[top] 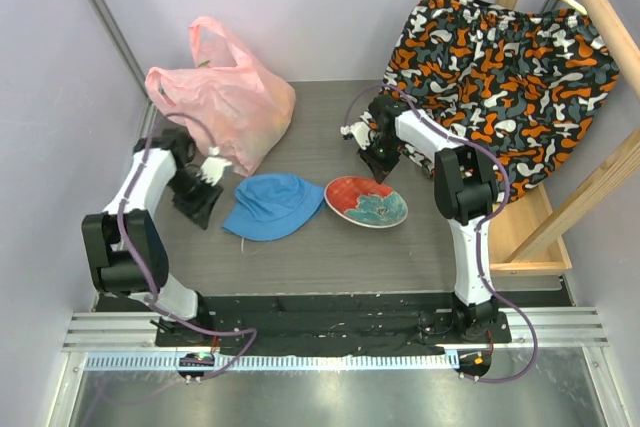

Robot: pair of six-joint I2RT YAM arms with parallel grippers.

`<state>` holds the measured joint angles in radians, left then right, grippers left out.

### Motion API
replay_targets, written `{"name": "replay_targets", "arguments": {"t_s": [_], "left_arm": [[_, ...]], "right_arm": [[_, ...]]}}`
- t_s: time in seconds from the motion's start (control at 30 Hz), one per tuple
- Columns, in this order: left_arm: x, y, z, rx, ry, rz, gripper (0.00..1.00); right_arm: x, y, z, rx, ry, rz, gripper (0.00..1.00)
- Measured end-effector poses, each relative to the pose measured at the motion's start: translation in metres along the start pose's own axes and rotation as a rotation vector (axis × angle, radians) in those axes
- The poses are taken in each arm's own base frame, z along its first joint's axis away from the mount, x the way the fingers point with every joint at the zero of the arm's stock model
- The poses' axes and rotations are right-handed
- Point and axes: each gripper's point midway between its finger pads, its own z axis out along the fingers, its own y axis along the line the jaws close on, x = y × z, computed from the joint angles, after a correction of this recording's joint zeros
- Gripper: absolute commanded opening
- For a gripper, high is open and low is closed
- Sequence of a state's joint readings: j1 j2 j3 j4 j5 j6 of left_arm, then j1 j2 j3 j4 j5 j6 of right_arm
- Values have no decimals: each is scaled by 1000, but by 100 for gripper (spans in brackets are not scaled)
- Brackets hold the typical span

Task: Take the fake fruits out of the plastic bag
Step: Move the plate to the center of the board, then move the distractor to the center of the board.

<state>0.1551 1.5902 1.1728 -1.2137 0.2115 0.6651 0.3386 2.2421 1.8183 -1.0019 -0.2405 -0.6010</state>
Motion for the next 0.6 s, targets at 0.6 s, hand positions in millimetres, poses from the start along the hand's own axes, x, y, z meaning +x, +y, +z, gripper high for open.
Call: {"name": "replay_targets", "arguments": {"t_s": [0.6], "left_arm": [[-152, -53, 47, 7, -98, 141, 45]], "right_arm": [[27, -10, -48, 199, -28, 41, 56]]}}
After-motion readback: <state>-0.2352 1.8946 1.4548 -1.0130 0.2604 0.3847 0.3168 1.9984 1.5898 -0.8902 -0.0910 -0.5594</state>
